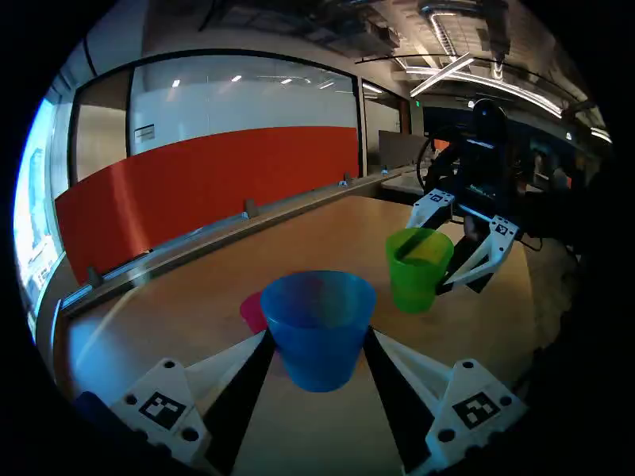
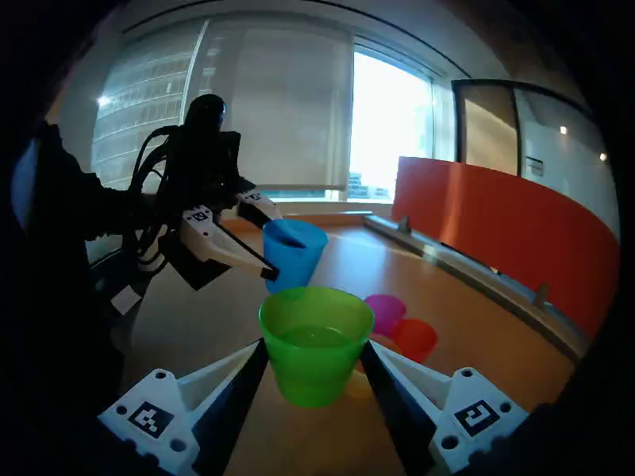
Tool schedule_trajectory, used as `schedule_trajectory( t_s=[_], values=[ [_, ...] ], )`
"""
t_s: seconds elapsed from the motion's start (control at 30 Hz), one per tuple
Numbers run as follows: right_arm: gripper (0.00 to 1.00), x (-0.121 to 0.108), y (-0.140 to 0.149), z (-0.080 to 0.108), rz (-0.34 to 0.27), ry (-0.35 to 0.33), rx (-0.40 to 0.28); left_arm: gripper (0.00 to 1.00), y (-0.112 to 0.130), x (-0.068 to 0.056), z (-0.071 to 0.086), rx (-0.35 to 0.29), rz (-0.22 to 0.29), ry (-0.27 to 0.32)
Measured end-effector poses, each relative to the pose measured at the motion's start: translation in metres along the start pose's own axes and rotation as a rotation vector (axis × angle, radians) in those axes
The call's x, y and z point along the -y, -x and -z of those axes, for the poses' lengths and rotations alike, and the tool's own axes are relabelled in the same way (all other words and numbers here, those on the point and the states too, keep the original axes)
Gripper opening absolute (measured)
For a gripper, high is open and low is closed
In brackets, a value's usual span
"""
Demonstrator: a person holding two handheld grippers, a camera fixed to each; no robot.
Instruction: Pour water
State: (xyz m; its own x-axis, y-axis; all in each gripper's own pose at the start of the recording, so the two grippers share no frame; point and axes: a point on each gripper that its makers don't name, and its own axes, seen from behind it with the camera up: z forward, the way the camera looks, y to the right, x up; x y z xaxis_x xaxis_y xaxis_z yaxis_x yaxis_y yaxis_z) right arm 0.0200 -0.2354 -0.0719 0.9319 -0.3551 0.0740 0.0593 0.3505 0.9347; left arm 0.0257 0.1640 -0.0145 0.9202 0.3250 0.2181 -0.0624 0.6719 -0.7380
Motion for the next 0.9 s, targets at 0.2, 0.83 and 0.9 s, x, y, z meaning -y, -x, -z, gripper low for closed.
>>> schedule_trajectory(
  t_s=[0.2,0.83,0.9],
  values=[
    [0.86,-0.003,0.012,0.001,-0.001,-0.002,0.028,0.79,0.012,-0.004,-0.004,0.027,0.0,0.017],
    [0.86,-0.013,0.037,0.002,-0.021,0.001,0.079,0.79,0.046,-0.012,-0.015,0.11,-0.02,0.054],
    [0.86,-0.013,0.04,0.001,-0.022,-0.001,0.084,0.79,0.049,-0.013,-0.015,0.117,-0.023,0.058]
  ],
)
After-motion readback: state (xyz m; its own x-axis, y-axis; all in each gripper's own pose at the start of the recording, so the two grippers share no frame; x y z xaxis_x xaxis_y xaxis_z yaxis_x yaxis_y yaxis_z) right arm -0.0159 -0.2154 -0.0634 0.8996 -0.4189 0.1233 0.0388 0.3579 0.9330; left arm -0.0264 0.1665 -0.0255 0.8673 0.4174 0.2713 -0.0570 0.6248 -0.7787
